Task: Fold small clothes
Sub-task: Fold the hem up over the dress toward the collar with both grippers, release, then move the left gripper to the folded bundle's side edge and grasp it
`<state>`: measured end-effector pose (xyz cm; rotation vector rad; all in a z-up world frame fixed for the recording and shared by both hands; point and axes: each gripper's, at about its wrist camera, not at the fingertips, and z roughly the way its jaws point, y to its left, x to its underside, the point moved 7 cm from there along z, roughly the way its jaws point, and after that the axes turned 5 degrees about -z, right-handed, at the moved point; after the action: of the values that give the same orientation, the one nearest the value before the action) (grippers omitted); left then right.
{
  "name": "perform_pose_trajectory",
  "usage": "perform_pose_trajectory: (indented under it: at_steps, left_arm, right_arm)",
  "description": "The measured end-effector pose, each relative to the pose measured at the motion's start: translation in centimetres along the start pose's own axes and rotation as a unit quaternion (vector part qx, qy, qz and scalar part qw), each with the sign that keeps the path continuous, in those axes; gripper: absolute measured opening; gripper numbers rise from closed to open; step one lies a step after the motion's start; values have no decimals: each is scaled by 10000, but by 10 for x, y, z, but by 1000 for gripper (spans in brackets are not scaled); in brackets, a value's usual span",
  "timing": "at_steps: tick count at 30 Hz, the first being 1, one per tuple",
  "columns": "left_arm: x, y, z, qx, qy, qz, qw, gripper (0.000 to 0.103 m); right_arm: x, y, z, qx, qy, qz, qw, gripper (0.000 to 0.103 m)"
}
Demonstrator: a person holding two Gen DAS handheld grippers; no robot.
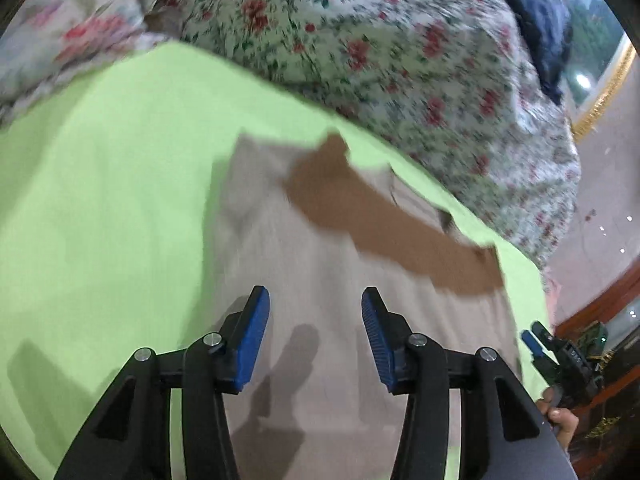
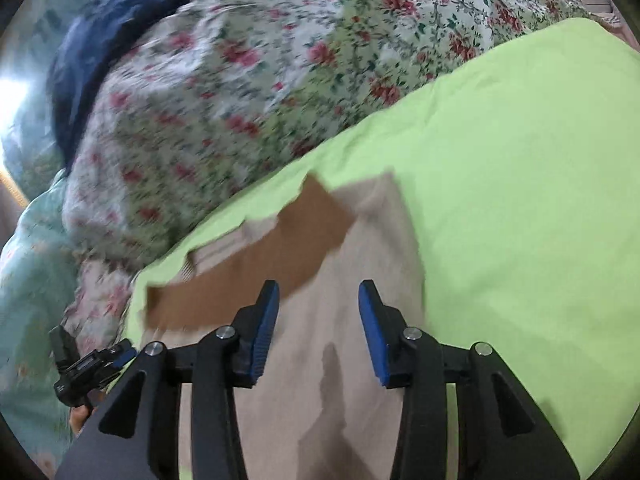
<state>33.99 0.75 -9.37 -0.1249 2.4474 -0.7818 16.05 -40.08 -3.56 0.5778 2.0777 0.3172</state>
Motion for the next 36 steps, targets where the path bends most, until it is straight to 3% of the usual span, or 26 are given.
perform_pose_trajectory:
  at_steps: [2,7,13,17,23,27,31,36]
  left_arm:
    - [36,-3,-12,81,57,-160,9998,59]
    - [106,-4,-36,158,237,-423,9987,60]
    - [152,-8,-52,243,429,-525,9974,67]
    - [166,-9,-54,225,499,-511,9972,67]
    - [153,-6,-41,205,400,-810,9957,71]
    - [132,-8,-23,284,412,-936,9943,80]
    - [102,7,-10,97,100,-1129,9935,79]
    - [69,28,0,-151,-265,-1364,9902,58]
  right_arm:
    - [26,9,-10,-107,75,-12,9999,53]
    - [91,32,-35,-236,318,-63,9992,54]
    - [131,46,-56,-240,423,-87,9988,56]
    - [146,54,-63,-311,623,-175,9974,59]
    - [152,59,-64,-397,690,-125,9968,63]
    - [154,60,-60,-440,838,-12,9955,64]
    - [152,67,-59,-507,886,-52,9948,64]
    - [143,70,-60,-601,868,7,9944,67]
